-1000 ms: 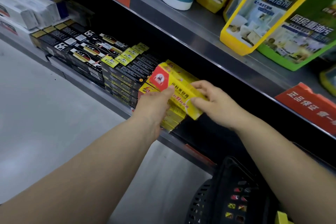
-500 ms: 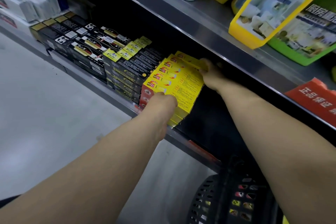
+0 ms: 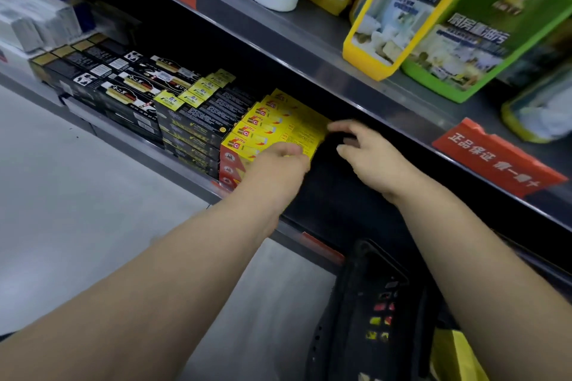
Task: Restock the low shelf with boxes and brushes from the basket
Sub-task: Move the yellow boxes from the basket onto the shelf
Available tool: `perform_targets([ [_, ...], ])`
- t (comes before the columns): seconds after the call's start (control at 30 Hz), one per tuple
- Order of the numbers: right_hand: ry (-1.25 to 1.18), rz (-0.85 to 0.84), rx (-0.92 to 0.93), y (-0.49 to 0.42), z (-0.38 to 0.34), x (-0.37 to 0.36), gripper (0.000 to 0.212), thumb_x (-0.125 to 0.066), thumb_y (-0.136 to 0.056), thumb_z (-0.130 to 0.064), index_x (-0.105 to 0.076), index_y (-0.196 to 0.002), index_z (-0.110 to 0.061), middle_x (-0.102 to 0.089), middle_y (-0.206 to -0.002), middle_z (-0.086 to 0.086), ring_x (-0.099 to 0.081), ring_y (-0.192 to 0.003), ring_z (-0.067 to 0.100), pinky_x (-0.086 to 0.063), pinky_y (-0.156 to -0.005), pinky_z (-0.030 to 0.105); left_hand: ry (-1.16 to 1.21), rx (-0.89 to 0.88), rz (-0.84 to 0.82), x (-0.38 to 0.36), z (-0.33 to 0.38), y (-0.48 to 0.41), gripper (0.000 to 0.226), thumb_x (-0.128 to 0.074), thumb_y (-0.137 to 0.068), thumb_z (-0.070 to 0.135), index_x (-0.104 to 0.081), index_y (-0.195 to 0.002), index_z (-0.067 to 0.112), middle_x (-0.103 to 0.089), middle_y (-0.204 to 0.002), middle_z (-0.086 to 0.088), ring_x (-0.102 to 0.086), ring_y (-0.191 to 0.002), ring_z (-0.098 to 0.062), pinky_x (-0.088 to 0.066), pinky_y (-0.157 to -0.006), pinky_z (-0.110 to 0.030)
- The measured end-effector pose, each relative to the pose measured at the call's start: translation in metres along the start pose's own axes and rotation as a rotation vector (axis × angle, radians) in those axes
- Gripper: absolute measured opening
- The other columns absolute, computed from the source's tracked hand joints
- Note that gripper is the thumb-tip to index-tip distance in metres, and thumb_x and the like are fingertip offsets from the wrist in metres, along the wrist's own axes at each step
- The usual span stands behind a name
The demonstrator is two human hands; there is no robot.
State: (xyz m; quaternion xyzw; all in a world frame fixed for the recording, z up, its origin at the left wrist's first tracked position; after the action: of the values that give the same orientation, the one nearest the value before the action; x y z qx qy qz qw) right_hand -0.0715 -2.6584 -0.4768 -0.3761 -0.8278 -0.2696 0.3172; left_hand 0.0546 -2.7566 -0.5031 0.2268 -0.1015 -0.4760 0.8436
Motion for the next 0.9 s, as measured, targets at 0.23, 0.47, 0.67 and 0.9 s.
perform_targets([
  [0.23,-0.388,0.069,0.010,0.164,0.034,0.056,0.032,-0.050,-0.092,0.002,-0.068,-0.089,-0.024,-0.072,-0.089,-0.006,-0.067,-0.081,0.006,-0.050,-0.070,0.013,-0.422,-0.519,-0.381,-0.080,0.016,0.081,0.018,-0.057,-0.082,0.007,-0.063,-0.090,0.021,-0.068,-0.090,0.003,-0.061,-0.084,-0.014,-0.047,-0.078,-0.022],
  [0.47,-0.182,-0.012,-0.289,0.246,0.156,0.012,0.022,-0.055,-0.088,0.001,-0.064,-0.084,-0.018,-0.065,-0.076,-0.007,-0.061,-0.077,0.009,-0.045,-0.071,0.017,-0.912,-1.018,-0.610,-0.133,-0.008,0.153,0.014,-0.055,-0.089,0.025,-0.064,-0.099,0.027,-0.058,-0.099,0.016,-0.041,-0.101,0.001,-0.030,-0.088,-0.009],
  [0.67,0.382,-0.340,-0.451,0.237,0.251,-0.066,0.060,-0.055,-0.088,-0.032,-0.036,-0.141,-0.012,-0.040,-0.144,0.014,-0.028,-0.138,0.028,-0.016,-0.115,0.040,-1.018,-1.084,-0.715,-0.155,-0.023,0.167,0.013,-0.060,-0.088,0.028,-0.067,-0.099,0.024,-0.063,-0.102,0.011,-0.044,-0.114,-0.005,-0.030,-0.097,-0.015],
  [0.9,-0.598,0.034,-0.965,0.209,0.275,-0.109,0.033,-0.052,-0.092,-0.012,-0.057,-0.123,-0.006,-0.061,-0.122,0.015,-0.061,-0.109,0.028,-0.052,-0.063,0.026,-1.049,-1.025,-0.712,-0.156,-0.028,0.157,0.016,-0.061,-0.086,0.033,-0.064,-0.101,0.030,-0.060,-0.102,0.017,-0.036,-0.115,0.002,-0.028,-0.096,-0.014],
])
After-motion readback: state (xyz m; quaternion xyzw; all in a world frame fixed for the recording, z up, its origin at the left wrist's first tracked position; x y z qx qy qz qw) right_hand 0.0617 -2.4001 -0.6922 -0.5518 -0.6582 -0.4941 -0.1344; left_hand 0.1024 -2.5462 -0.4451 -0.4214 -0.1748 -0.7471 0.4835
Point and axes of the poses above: each hand's wrist, its own y-axis away from the middle knuckle, its own x-axis out of the back of the hand, z = x × y, the point moved 9 cm from there along -y, towards the middle knuckle
